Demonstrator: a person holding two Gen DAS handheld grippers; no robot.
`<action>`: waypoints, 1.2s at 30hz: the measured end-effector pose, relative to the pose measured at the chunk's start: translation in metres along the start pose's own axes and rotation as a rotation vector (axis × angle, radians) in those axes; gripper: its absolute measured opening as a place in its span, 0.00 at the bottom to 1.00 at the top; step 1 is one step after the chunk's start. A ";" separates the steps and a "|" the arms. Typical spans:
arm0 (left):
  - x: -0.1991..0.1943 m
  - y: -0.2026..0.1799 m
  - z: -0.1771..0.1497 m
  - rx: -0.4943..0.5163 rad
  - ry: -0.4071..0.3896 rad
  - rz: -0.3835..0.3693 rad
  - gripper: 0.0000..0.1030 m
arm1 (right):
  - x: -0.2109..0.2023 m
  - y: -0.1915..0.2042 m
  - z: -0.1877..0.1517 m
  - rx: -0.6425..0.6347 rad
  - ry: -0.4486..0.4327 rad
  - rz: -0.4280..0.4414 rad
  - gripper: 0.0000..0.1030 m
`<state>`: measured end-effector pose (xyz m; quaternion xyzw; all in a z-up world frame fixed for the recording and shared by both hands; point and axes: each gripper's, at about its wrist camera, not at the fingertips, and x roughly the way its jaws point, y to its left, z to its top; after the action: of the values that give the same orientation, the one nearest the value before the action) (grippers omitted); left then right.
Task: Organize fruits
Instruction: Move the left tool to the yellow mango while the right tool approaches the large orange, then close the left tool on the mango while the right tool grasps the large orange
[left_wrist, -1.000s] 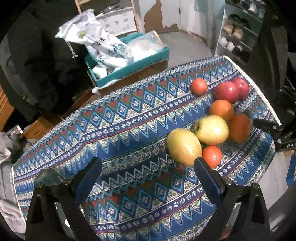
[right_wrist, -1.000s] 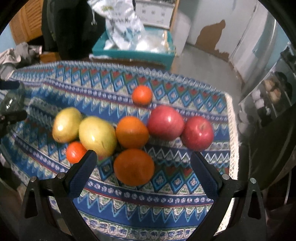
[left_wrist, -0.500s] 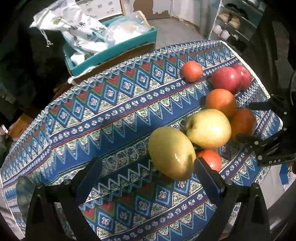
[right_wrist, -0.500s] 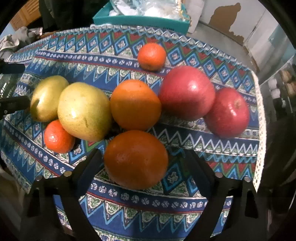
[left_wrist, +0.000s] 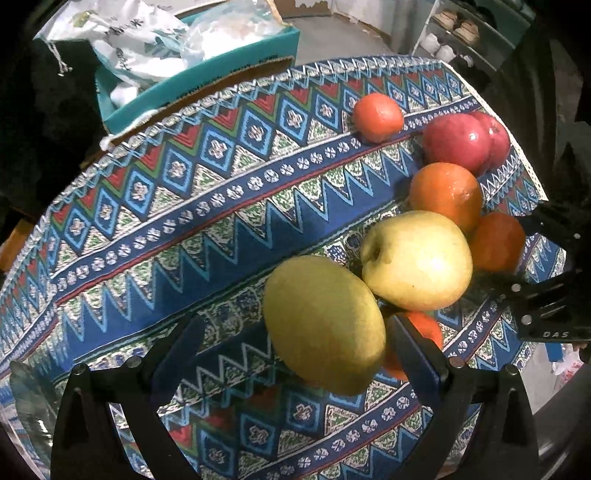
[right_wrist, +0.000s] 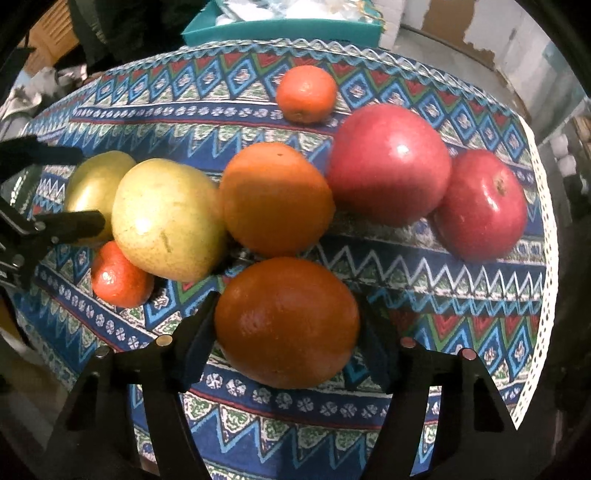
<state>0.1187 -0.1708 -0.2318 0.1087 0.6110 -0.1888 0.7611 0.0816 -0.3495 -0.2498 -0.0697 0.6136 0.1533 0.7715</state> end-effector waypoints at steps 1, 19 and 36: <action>0.004 -0.001 0.001 -0.001 0.007 -0.002 0.98 | -0.001 -0.004 0.000 0.007 -0.002 -0.001 0.68; 0.010 -0.004 -0.004 -0.006 -0.026 -0.087 0.70 | -0.038 -0.005 0.003 0.019 -0.095 -0.025 0.68; -0.065 0.015 -0.024 -0.022 -0.183 -0.030 0.70 | -0.090 0.032 0.024 -0.024 -0.252 -0.053 0.67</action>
<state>0.0915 -0.1378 -0.1747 0.0735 0.5427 -0.2029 0.8118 0.0753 -0.3265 -0.1541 -0.0750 0.5078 0.1477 0.8454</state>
